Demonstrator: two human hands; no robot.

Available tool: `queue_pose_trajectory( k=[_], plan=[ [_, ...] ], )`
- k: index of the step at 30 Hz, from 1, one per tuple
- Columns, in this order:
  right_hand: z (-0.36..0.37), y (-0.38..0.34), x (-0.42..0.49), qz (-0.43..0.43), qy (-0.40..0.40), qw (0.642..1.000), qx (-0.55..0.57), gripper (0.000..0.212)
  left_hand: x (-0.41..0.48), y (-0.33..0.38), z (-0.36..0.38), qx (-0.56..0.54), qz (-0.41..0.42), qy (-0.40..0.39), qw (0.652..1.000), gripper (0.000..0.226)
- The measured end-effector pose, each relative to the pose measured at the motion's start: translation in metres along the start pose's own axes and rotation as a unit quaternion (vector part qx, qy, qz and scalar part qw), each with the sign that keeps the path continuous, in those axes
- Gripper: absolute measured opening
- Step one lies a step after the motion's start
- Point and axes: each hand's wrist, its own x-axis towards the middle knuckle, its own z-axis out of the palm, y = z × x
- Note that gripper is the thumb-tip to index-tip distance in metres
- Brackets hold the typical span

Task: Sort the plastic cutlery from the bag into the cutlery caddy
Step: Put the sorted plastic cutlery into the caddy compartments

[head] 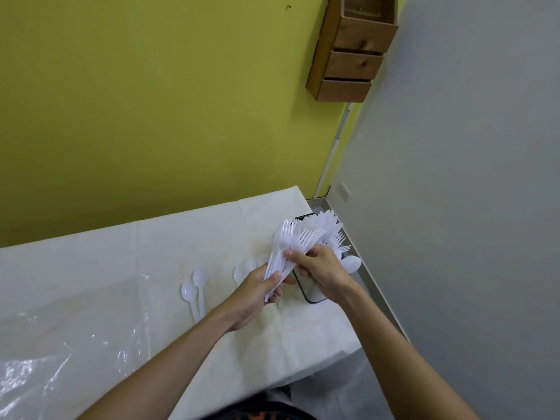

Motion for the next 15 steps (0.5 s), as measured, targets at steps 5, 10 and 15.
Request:
queue_pose_trajectory(
  k=[5,10,15],
  plan=[
    [0.0,-0.006,-0.002,-0.002,0.031,1.0,-0.005,0.007,-0.001,-0.002,0.001,0.016,0.006,0.057,0.998,0.03],
    [-0.01,-0.01,-0.004,0.0,0.064,0.998,-0.014,0.006,0.0,-0.001,0.003,-0.035,-0.01,0.106,0.994,0.025],
    [-0.04,-0.02,0.003,0.01,0.187,0.982,0.018,0.01,0.001,0.001,-0.002,0.021,-0.032,0.186,0.982,0.019]
  ],
)
